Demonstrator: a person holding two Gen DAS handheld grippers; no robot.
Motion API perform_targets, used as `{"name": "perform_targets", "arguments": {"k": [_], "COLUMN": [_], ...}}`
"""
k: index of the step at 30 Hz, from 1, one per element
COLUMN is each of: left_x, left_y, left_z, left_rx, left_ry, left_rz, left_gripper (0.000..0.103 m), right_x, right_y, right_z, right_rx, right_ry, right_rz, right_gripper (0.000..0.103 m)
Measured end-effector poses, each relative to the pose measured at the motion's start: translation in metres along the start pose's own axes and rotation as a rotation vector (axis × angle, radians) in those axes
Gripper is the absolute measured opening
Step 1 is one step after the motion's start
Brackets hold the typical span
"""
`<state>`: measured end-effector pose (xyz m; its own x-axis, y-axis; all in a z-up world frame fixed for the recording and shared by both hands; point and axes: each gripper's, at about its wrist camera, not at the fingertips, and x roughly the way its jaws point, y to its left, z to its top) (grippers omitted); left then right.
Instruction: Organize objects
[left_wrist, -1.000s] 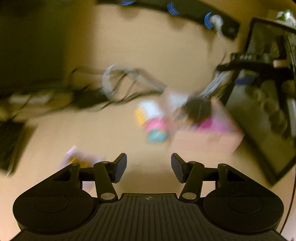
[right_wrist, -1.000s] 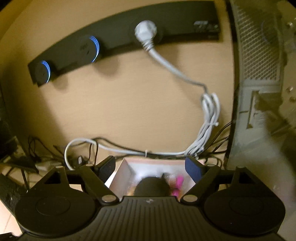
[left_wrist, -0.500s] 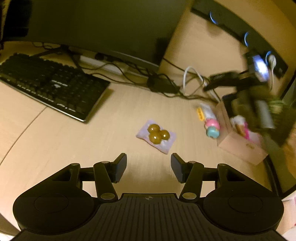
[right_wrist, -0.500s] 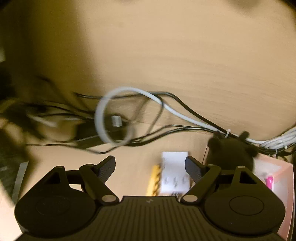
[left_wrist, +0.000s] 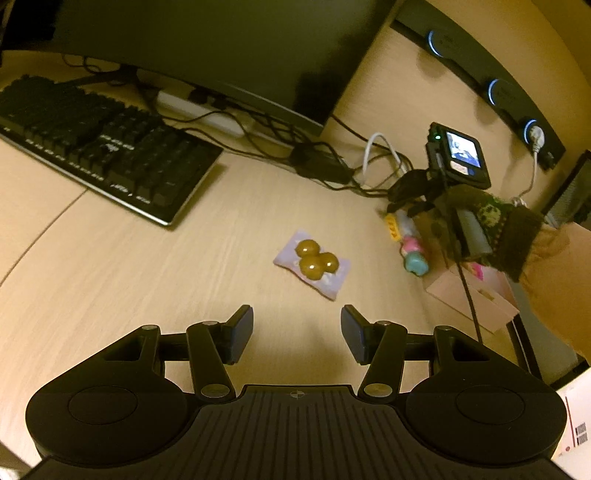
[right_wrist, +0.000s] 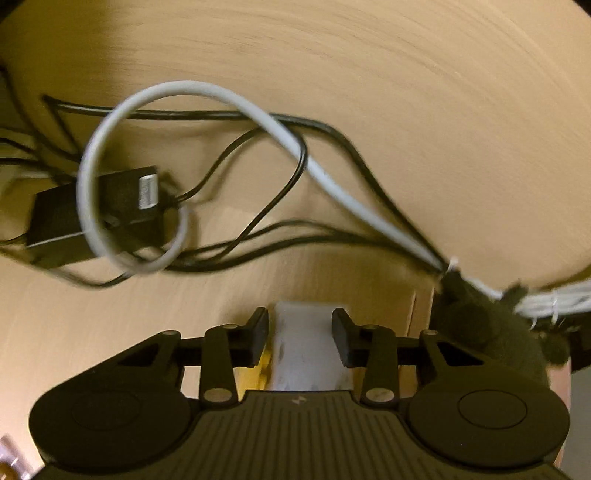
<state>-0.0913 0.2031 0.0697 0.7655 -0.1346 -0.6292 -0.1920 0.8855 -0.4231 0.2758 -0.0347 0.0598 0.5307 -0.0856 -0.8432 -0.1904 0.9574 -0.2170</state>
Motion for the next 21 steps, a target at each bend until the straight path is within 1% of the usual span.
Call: {"name": "perform_targets", "arguments": {"k": [3, 6, 7, 8, 11, 13, 15, 16, 17, 19, 20, 21], "left_x": [0.009, 0.017, 0.02, 0.023, 0.031, 0.036, 0.04, 0.041, 0.043, 0.046, 0.047, 0.048], "left_y": [-0.008, -0.019, -0.024, -0.027, -0.038, -0.045, -0.053, -0.056, -0.059, -0.064, -0.065, -0.067], "left_z": [0.0, -0.001, -0.001, -0.002, -0.004, -0.005, -0.007, -0.007, -0.007, -0.008, -0.007, -0.006], "left_rx": [0.016, 0.046, 0.055, 0.06, 0.067, 0.082, 0.105, 0.113, 0.119, 0.13, 0.132, 0.133], "left_ry": [0.017, 0.041, 0.049, 0.055, 0.075, 0.086, 0.094, 0.098, 0.1, 0.105, 0.108, 0.111], "left_rz": [-0.03, -0.064, -0.075, -0.086, -0.117, -0.122, -0.126, -0.13, -0.133, -0.132, -0.13, -0.127], "left_gripper": [0.057, 0.057, 0.057, 0.057, 0.057, 0.057, 0.057, 0.057, 0.057, 0.057, 0.057, 0.057], "right_x": [-0.02, -0.042, -0.05, -0.056, -0.081, -0.095, -0.102, -0.107, -0.114, -0.123, -0.126, -0.132], "right_y": [0.0, -0.002, -0.003, -0.003, -0.005, -0.008, -0.013, -0.016, -0.019, -0.026, -0.029, -0.033], "right_z": [-0.025, -0.057, -0.07, -0.073, -0.104, -0.122, -0.142, -0.152, -0.162, -0.16, -0.153, -0.14], "right_rx": [-0.01, -0.017, -0.019, -0.023, -0.024, -0.026, -0.037, -0.054, -0.07, -0.072, -0.061, -0.045], "right_ry": [-0.002, 0.009, 0.011, 0.004, 0.005, 0.008, 0.031, 0.036, 0.028, 0.0, -0.023, -0.054], "right_rz": [0.086, 0.19, 0.219, 0.237, 0.326, 0.368, 0.422, 0.436, 0.432, 0.437, 0.439, 0.431], "right_gripper": [0.037, 0.037, 0.036, 0.035, 0.035, 0.035, 0.035, 0.035, 0.036, 0.037, 0.042, 0.05]}}
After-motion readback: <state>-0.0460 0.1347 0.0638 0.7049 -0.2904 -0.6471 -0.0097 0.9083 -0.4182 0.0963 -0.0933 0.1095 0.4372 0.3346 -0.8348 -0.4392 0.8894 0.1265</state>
